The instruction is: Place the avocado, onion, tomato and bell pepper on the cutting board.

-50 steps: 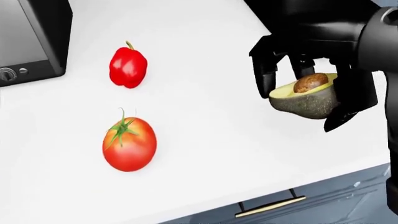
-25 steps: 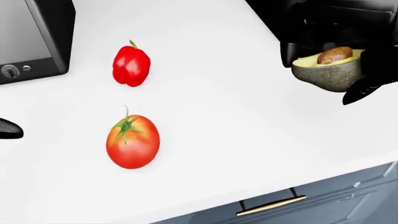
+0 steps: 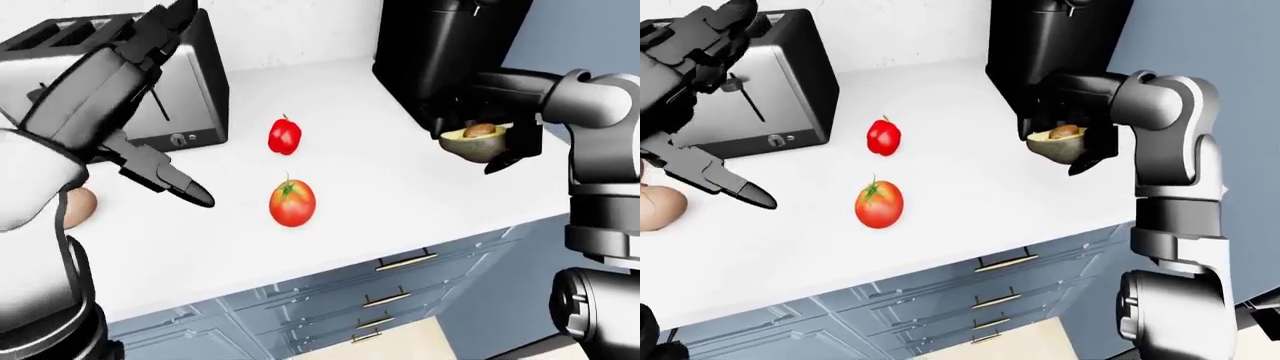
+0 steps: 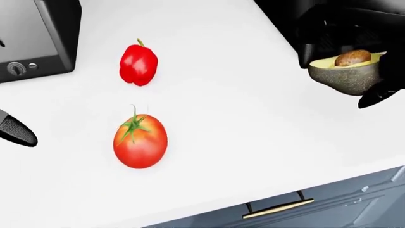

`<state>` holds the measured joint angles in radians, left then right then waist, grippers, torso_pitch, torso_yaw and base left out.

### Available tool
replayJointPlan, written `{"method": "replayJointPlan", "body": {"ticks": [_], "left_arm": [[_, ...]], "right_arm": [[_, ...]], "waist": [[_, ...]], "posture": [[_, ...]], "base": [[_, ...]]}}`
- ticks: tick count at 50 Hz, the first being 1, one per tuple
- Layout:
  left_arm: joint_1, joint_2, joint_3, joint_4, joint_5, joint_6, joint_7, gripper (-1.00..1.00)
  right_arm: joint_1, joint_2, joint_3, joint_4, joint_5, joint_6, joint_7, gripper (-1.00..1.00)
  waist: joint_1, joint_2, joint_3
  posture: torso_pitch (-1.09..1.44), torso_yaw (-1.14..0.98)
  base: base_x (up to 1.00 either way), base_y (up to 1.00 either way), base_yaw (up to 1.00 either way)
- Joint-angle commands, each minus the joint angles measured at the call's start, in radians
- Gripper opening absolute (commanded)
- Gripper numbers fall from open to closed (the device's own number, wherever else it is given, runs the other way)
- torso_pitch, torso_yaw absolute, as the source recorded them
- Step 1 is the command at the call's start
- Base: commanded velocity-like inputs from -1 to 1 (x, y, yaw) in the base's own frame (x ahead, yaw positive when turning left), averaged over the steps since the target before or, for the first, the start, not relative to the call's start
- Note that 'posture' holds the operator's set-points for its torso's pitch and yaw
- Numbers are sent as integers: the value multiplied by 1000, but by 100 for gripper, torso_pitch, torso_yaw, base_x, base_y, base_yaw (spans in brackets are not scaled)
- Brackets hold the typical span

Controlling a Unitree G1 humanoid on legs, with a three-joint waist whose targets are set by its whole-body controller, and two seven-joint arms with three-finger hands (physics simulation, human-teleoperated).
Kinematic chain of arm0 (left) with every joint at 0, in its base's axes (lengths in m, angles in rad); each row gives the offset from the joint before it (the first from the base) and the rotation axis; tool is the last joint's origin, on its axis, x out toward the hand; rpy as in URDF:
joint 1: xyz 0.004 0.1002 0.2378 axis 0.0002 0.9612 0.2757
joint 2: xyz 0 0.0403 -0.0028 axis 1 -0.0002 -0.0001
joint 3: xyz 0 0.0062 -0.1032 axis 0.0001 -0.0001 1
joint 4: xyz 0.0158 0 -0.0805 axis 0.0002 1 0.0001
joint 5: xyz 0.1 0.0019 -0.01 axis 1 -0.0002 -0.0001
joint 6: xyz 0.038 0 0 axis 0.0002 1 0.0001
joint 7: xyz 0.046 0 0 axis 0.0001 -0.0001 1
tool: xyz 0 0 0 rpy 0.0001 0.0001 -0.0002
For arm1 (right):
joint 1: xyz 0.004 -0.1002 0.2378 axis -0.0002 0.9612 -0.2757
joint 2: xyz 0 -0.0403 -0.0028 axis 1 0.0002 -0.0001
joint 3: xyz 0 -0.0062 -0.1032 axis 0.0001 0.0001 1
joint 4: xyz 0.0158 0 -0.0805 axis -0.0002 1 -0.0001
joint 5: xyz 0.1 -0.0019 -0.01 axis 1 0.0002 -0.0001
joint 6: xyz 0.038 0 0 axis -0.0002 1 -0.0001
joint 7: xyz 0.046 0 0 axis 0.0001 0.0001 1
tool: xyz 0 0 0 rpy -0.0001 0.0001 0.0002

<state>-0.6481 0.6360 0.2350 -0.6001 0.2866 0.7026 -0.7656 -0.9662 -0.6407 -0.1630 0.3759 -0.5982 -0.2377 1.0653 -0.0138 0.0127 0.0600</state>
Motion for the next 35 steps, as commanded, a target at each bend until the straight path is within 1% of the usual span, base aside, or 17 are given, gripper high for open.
{"method": "replayJointPlan", "body": {"ticks": [1,6,10,12,14,17,22,24,27,29,31,35], "left_arm": [[-34,2,15,-5,60,-35,-42,100],[-56,-33,-5,6,140,-93,-119,100],[-106,-58,-28,28,184,-112,-170,100],[-116,-73,-35,28,199,-130,-196,100],[-131,-75,-49,50,224,-171,-212,100],[-137,-99,-66,67,262,-238,-232,100],[-151,-148,-76,72,302,-265,-268,100],[-161,-165,-84,62,315,-253,-294,100],[-164,-171,-88,78,326,-292,-312,100],[-169,-176,-91,89,331,-305,-326,100],[-176,-185,-96,85,339,-307,-342,100],[-200,-200,-111,112,358,-343,-351,100]], "right_arm": [[-42,-20,-19,-25,12,-20,-32,-100],[-50,-25,-19,4,6,-31,-44,-100],[-51,-31,-21,11,7,-34,-46,-100],[-49,-33,-22,5,10,-32,-40,-100],[-52,-34,-21,15,9,-37,-44,-100],[-49,-34,-21,15,10,-37,-45,-100],[-38,-34,-22,22,9,-49,-54,-100],[-37,-34,-22,16,11,-44,-44,-100],[-63,-40,-20,35,7,-47,-46,-100],[-51,-39,-22,30,9,-48,-47,-100],[-62,-42,-21,39,9,-47,-46,-100],[-52,-39,-23,35,10,-47,-54,-100]], "waist": [[2,-5,-29],[3,-10,-30],[5,-16,-30],[7,-18,-30],[7,-19,-29],[9,-22,-29],[10,-26,-30],[10,-27,-30],[10,-29,-30],[11,-29,-29],[12,-29,-29],[13,-31,-28]], "posture": [[0,0],[0,0],[0,0],[0,0],[0,0],[0,0],[0,0],[0,0],[0,0],[0,0],[0,0],[0,0]], "base": [[0,0,0],[0,0,0],[0,0,0],[0,0,0],[0,0,0],[0,0,0],[0,0,0],[0,0,0],[0,0,0],[0,0,0],[0,0,0],[0,0,0]]}}
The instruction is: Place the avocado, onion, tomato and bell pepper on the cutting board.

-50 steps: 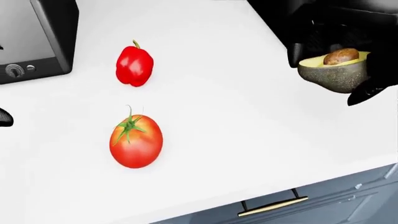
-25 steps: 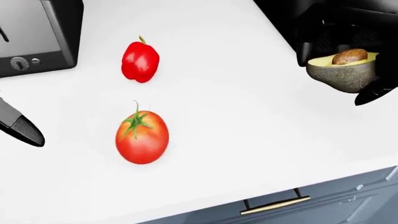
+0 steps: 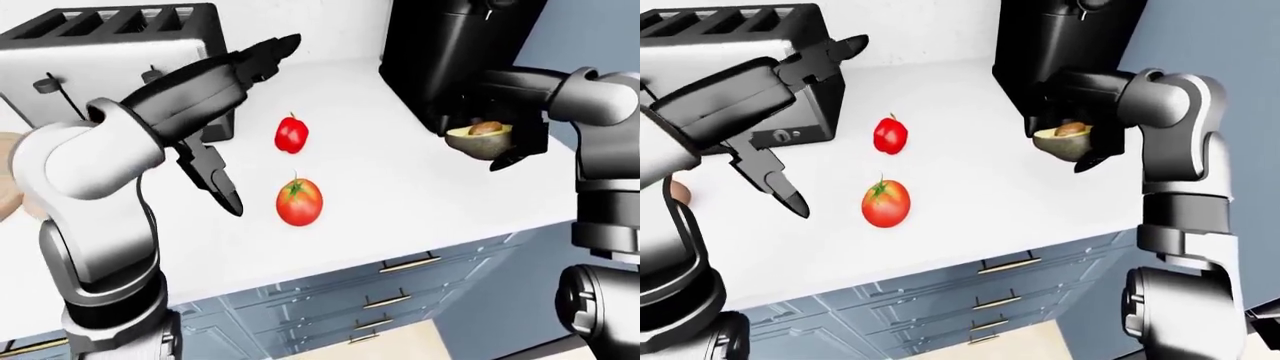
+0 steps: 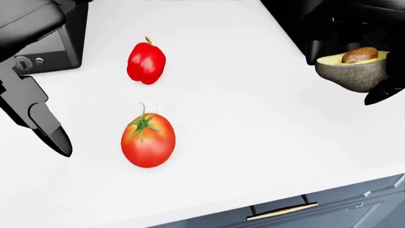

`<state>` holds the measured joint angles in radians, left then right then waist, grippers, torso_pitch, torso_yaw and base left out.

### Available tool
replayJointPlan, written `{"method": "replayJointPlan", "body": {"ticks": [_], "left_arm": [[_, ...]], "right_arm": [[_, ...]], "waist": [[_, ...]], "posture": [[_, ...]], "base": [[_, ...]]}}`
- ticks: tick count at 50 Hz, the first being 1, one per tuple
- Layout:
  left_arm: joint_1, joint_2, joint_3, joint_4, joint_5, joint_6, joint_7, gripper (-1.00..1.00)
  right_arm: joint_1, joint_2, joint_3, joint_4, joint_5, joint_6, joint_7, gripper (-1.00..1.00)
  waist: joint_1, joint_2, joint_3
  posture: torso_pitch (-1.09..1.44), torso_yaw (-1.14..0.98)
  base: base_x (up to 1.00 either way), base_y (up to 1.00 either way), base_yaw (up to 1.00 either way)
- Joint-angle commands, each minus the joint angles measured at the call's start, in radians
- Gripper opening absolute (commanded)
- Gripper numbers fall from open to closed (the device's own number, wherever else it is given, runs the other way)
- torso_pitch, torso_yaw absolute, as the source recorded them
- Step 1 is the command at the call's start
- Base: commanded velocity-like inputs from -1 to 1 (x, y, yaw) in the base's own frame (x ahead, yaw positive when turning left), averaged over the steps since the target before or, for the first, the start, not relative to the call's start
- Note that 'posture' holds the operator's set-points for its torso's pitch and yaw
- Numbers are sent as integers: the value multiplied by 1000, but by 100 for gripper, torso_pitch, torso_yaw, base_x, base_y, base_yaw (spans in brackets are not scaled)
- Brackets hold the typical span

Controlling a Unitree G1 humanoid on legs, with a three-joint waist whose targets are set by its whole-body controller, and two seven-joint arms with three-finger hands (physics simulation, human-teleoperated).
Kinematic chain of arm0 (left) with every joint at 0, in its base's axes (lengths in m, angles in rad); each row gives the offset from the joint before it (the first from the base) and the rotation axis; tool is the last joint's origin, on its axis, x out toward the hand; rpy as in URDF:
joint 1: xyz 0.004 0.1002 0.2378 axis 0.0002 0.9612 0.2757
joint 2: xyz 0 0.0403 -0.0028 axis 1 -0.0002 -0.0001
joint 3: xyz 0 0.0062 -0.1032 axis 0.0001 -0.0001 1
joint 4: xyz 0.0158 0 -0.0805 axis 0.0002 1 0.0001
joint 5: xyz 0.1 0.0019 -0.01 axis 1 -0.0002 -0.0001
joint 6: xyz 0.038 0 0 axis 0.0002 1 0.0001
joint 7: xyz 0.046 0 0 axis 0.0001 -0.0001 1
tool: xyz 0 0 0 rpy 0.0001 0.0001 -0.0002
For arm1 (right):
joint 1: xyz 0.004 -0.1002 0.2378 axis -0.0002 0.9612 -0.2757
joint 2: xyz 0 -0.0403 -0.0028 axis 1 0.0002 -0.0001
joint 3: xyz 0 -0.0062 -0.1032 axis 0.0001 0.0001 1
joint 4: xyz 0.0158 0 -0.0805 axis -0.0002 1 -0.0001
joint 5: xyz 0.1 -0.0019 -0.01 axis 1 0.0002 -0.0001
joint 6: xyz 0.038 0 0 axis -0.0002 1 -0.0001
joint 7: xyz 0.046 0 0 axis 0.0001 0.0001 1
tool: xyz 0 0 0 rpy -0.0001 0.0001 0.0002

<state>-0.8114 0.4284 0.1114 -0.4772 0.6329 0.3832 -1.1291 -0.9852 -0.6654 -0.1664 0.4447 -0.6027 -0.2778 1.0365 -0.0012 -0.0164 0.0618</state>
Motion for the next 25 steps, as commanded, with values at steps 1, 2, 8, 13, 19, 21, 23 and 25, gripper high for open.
{"method": "replayJointPlan", "body": {"ticks": [1,2,8,13,19,21,23,25], "left_arm": [[-39,5,12,-9,12,-27,1,100],[-43,-4,10,-9,13,-24,-4,100],[-58,-36,-23,0,42,-58,-62,100],[-70,-42,-22,17,56,-84,-101,100],[-58,-57,-29,16,82,-119,-131,100],[-57,-61,-37,16,97,-133,-148,100],[-55,-71,-45,-4,112,-139,-174,100],[-74,-85,-50,-12,127,-137,-193,100]], "right_arm": [[-32,-16,-18,-28,13,-12,-29,-100],[-40,-17,-17,-14,12,-14,-31,-100],[-77,-26,-12,21,9,-19,-34,-100],[-91,-28,-7,55,0,-33,-55,-100],[-77,-31,-9,80,-7,-51,-74,-100],[-78,-33,-10,82,-8,-50,-74,-100],[-83,-35,-8,93,-10,-55,-78,-100],[-90,-36,-7,104,-13,-57,-83,-100]], "waist": [[0,-3,-30],[1,-4,-30],[2,-7,-30],[2,-8,-28],[3,-11,-28],[3,-12,-28],[4,-13,-29],[4,-13,-29]], "posture": [[0,0],[0,0],[0,0],[0,0],[0,0],[0,0],[0,0],[0,0]], "base": [[0,0,0],[0,0,0],[0,0,0],[0,0,0],[0,0,0],[0,0,0],[0,0,0],[0,0,0]]}}
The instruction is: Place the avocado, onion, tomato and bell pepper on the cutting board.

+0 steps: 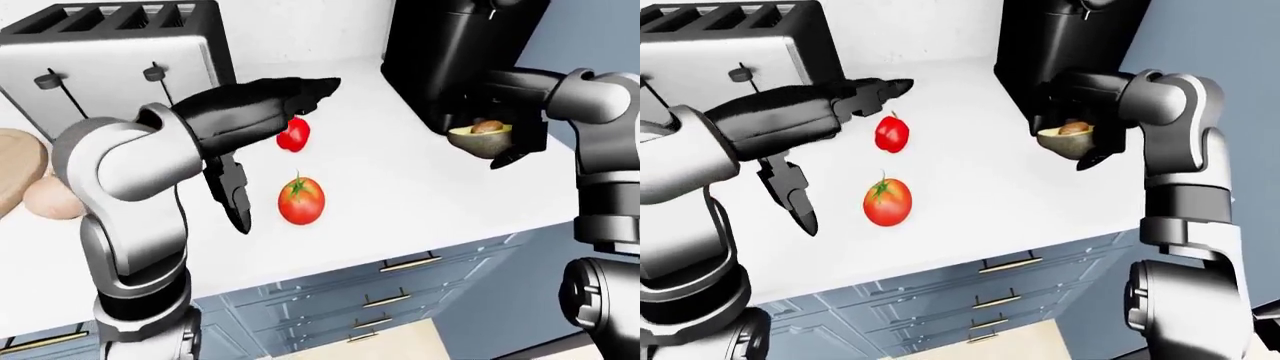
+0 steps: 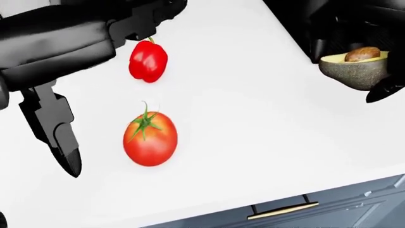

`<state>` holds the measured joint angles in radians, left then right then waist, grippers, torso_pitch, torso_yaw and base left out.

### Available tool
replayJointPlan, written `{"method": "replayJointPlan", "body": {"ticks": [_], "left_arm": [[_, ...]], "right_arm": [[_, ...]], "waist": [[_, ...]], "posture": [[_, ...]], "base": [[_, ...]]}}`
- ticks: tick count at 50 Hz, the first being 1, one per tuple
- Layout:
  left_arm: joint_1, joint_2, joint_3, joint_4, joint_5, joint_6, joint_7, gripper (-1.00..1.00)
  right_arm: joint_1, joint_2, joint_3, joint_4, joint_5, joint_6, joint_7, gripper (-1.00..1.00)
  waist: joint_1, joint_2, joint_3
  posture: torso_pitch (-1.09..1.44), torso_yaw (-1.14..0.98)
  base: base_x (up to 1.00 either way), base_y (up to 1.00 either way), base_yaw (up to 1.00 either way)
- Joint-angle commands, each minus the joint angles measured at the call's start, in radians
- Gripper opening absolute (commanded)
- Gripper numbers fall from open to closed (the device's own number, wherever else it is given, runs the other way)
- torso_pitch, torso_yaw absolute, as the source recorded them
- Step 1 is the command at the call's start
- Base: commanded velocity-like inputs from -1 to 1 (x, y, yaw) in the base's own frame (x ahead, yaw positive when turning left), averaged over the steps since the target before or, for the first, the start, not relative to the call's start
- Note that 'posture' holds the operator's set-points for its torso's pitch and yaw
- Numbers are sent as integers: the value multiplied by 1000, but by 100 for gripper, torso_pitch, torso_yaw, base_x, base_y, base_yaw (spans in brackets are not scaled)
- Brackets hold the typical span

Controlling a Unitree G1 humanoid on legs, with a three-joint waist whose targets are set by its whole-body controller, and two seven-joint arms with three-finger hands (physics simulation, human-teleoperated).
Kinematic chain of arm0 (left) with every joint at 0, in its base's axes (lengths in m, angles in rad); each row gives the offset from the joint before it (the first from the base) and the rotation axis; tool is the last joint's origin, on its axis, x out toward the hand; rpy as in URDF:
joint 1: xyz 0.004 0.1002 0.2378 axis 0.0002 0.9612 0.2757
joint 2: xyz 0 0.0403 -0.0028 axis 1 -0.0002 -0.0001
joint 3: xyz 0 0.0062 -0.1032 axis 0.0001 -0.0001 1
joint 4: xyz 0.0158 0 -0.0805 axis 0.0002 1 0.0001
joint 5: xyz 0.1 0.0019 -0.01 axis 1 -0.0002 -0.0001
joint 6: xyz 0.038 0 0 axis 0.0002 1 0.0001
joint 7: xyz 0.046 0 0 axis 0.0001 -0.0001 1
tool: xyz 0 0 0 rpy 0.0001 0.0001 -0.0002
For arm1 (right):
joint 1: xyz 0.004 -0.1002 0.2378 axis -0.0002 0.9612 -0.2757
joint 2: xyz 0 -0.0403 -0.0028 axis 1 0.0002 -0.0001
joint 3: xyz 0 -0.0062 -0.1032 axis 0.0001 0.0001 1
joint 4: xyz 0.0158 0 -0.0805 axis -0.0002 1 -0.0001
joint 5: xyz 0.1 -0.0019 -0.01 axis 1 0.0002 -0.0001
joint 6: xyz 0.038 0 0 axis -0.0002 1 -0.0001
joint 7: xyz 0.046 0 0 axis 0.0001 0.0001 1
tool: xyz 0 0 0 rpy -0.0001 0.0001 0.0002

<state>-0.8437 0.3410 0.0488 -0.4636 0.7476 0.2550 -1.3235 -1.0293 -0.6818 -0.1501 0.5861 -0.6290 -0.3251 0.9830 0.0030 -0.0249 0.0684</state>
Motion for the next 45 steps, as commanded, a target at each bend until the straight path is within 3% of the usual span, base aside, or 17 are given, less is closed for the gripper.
{"method": "replayJointPlan", "body": {"ticks": [1,13,30,38,45], "left_arm": [[-51,-7,9,-27,17,-7,-4,100],[-60,-55,-27,-59,71,-110,-76,100],[-111,-137,-63,-37,150,-128,-224,100],[-129,-175,-83,10,175,-162,-231,100],[-83,-218,-107,30,209,-214,-224,100]], "right_arm": [[-50,-20,-22,-34,11,-13,-32,-100],[-42,-25,-27,-41,13,-11,-29,-100],[-52,-35,-30,-43,23,-10,-17,-100],[-48,-40,-30,-31,22,-19,-22,-100],[-39,-43,-33,-37,26,-16,-18,-100]], "waist": [[0,-5,-35],[4,-14,-30],[8,-23,-28],[11,-29,-28],[12,-33,-28]], "posture": [[0,0],[0,0],[0,0],[0,0],[0,0]], "base": [[0,0,0],[0,0,0],[0,0,0],[0,0,0],[0,0,0]]}}
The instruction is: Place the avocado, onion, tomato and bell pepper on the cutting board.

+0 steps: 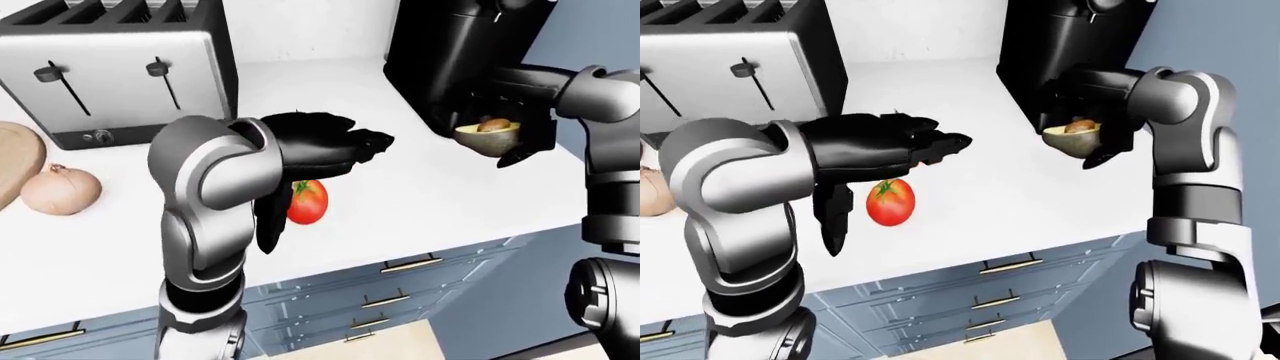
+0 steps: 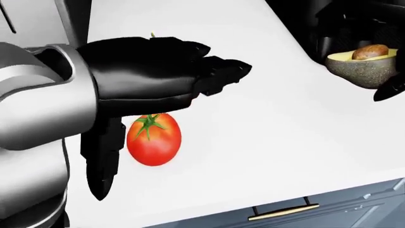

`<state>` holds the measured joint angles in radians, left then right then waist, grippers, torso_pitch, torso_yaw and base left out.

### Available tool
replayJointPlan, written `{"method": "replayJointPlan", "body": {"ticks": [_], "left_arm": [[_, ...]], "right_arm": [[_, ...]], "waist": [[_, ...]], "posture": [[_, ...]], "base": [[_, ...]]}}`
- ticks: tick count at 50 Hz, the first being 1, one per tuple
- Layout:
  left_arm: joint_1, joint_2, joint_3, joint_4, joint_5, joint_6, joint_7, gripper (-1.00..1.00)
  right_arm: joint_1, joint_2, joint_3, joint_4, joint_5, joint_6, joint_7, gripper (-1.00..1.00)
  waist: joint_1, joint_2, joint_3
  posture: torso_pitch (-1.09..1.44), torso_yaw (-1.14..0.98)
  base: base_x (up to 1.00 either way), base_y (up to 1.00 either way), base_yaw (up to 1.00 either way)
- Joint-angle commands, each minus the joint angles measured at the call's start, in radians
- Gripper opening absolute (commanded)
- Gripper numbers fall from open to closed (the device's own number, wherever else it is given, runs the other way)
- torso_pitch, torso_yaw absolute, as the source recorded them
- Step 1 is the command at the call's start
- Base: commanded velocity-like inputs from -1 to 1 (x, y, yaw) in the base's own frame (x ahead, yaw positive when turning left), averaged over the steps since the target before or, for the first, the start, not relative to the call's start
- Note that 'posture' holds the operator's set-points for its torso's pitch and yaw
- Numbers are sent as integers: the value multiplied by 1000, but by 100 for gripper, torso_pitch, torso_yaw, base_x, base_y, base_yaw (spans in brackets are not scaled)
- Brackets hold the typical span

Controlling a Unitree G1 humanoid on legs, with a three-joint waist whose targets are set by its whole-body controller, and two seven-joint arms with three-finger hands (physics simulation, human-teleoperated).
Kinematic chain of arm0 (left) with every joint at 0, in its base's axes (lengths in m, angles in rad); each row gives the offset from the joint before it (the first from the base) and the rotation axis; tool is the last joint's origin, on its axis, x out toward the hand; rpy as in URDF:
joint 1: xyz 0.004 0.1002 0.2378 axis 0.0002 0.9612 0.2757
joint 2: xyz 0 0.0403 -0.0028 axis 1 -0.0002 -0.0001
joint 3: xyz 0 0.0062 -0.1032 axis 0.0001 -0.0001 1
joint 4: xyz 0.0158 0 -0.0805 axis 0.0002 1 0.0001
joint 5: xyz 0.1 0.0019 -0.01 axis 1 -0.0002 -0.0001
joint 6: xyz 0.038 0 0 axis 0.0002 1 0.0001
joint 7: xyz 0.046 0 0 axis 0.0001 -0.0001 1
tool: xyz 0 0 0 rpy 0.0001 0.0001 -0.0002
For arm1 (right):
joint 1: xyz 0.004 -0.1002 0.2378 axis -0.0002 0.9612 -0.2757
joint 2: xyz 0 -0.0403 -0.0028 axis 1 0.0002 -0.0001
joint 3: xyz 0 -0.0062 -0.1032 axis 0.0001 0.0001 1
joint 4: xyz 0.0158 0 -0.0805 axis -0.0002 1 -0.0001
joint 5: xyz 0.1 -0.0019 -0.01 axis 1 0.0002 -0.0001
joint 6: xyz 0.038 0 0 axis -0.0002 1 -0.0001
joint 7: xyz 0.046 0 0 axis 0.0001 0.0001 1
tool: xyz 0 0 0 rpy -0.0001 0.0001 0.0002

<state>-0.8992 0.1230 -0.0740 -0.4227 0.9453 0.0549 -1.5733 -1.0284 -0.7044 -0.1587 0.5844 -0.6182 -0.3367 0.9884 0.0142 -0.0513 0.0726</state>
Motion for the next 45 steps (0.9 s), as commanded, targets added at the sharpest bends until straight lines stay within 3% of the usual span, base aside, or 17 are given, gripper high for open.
{"method": "replayJointPlan", "body": {"ticks": [1,14,23,45], "left_arm": [[-24,0,16,2,13,-27,32,100],[-12,-24,16,75,25,-67,93,100],[14,-45,4,63,36,-66,84,100],[54,-17,17,124,45,-148,144,100]], "right_arm": [[-40,-22,-24,-32,14,-7,-26,-100],[-41,-27,-26,-33,20,-3,-23,-100],[-44,-29,-26,-33,21,-3,-21,-100],[-45,-27,-26,-31,23,-5,-25,-100]], "waist": [[1,-8,-32],[5,-13,-35],[6,-15,-35],[5,-13,-38]], "posture": [[0,0],[0,0],[0,0],[0,0]], "base": [[0,0,0],[0,0,0],[0,0,0],[0,0,0]]}}
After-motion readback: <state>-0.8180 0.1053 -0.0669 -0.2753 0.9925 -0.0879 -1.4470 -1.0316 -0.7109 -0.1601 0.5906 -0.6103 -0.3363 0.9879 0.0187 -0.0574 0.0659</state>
